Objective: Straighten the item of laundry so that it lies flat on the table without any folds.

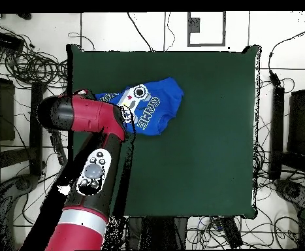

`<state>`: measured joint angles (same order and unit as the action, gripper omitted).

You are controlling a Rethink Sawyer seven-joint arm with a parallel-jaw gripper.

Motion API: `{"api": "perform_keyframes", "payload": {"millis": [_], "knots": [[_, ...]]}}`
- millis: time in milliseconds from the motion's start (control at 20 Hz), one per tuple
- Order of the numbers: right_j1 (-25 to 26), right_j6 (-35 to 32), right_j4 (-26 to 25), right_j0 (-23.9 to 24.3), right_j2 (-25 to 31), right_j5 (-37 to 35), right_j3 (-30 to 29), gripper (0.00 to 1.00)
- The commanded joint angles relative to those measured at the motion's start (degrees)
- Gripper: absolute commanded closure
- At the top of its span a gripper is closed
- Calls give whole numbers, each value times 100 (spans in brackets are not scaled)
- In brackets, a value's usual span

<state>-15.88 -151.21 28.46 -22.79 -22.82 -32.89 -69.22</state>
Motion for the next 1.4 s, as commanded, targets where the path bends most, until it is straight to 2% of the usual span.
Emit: {"api": "perform_keyframes", "payload": {"millis": [50, 250, 500, 550, 1050, 1250, 1400], "knots": [[327, -2153, 441, -291, 192, -736, -439, 100], [379, -2263, 445, -351, 113, -763, -372, 100], [421, -2011, 220, -357, -6, -605, -328, 100], [432, -2012, 211, -368, -36, -591, -322, 0], [442, -1804, 138, -314, -92, -359, -327, 0], [184, -1098, -79, -16, 107, -239, -468, 0], [-174, -121, -403, 445, 370, -251, -550, 0]]}}
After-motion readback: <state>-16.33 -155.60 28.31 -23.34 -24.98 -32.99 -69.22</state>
